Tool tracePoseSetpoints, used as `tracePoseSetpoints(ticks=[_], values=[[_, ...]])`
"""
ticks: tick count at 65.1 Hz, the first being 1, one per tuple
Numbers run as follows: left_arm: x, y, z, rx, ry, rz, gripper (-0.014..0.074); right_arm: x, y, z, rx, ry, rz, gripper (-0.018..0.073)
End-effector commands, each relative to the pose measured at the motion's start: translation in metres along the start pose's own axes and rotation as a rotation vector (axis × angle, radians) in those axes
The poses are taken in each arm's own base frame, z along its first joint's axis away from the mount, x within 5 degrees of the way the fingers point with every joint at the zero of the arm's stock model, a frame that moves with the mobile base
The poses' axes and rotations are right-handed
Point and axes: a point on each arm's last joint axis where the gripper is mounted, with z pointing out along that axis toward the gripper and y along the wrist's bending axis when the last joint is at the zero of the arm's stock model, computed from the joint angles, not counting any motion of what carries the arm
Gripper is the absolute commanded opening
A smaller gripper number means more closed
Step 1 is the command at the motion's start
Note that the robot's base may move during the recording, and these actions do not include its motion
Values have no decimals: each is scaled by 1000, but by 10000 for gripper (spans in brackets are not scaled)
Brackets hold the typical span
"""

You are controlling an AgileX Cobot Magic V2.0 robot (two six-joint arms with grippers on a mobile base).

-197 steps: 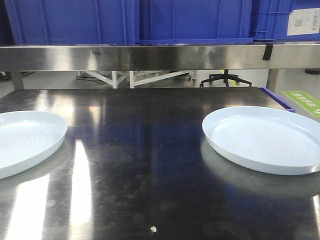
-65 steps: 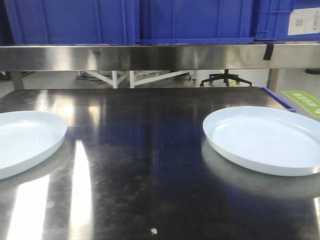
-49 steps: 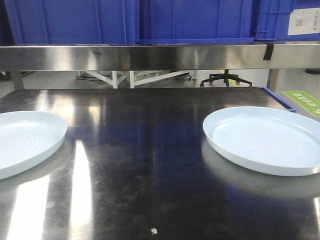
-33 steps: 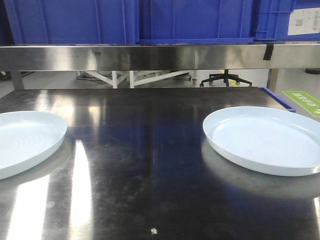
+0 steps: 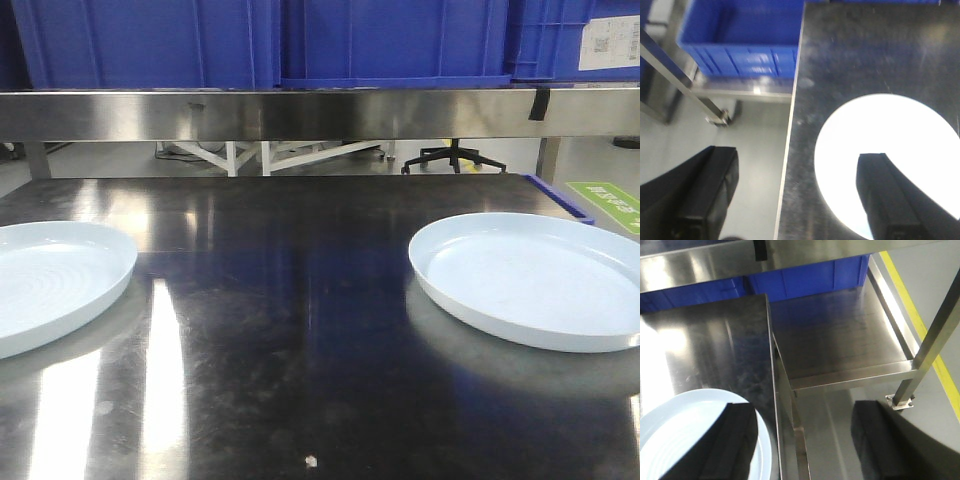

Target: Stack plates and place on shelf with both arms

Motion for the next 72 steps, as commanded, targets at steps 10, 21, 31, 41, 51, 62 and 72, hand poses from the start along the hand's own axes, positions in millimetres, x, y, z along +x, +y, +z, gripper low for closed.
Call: tracePoseSetpoints(ticks=[10,21,31,41,51,62,72], values=[[-19,-10,34,46,10,-26,561,-16,5,-7,-26,-91,-11,519],[-18,-15,71,43,114,-16,561,-14,5,-6,-23,-76,-11,519],[-15,-19,97,40,186,-8,561,-14,5,-6,-23,-76,-11,519],[-13,-21,114,39,218,-1,561,-14,5,-6,-23,-76,-11,519],[-12,-22,124,32,238,12,561,-14,4,-6,-22,-74,-11,519],[-10,-23,136,34,251,14,561,-14,4,-6,-22,-74,-11,519],[-10,-24,141,36,254,15,561,-14,4,-6,-22,-74,-11,519]])
